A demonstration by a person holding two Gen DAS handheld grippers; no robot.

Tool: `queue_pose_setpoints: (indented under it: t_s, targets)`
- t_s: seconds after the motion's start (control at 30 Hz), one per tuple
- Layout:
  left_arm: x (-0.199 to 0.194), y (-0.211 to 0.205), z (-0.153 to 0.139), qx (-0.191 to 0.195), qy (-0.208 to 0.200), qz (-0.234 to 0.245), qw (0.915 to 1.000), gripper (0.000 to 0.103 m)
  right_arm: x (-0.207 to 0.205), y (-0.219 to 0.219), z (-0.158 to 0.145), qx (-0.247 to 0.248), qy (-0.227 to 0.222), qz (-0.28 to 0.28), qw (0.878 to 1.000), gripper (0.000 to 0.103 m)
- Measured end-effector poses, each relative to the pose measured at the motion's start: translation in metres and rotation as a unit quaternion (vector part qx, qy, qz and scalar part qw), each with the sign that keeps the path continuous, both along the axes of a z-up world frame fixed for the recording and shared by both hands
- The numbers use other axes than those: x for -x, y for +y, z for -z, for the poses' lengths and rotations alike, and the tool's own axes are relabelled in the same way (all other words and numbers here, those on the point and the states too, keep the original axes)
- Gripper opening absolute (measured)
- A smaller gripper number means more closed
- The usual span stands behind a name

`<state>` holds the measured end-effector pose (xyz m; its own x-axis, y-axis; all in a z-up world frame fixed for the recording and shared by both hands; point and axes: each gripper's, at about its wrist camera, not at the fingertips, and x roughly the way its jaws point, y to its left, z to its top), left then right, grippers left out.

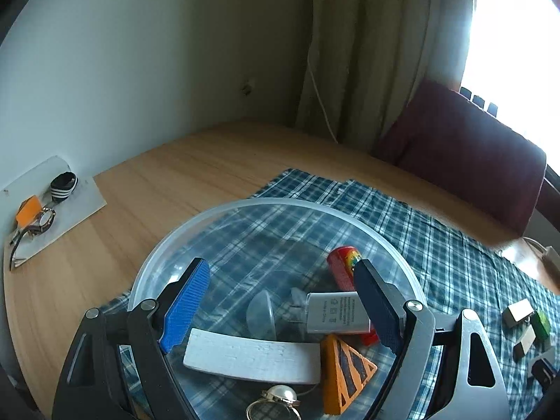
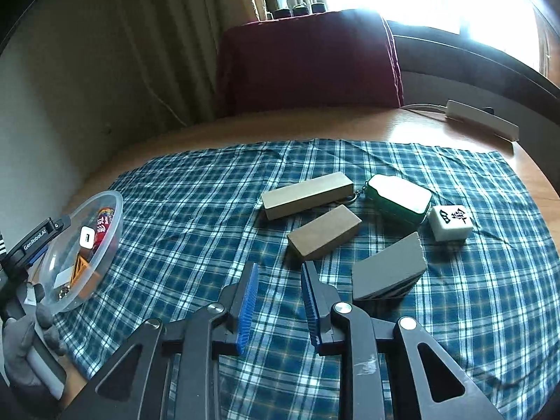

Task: Organize rigid objects
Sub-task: 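Hold the left tool over the bowl while the right tool sets the grey wedge down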

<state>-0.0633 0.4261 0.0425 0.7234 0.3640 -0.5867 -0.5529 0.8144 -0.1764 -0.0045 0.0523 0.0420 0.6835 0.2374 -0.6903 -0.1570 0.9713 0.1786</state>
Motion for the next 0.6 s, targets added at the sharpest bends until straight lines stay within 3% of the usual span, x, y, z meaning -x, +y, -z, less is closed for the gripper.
queue_pose_setpoints:
  t_s: [0.27, 0.43, 0.6]
  targets:
    - [0.003, 0.002, -0.001, 0.009, -0.007, 0.003, 0.9999, 0.085, 0.008, -0.016, 0.010, 0.004, 0.020, 0.027, 0.999, 0.033]
    - [0.003, -0.001, -0.002, 0.006, -0.009, 0.007, 0.9999, 0.085, 0.011, -0.030, 0.014, 0.007, 0.028, 0.045, 0.999, 0.046]
    - [0.004, 0.002, -0.002, 0.012, -0.012, 0.003, 0.9998, 0.088, 0.009, -0.042, 0.015, 0.003, 0.034, 0.061, 0.998, 0.051]
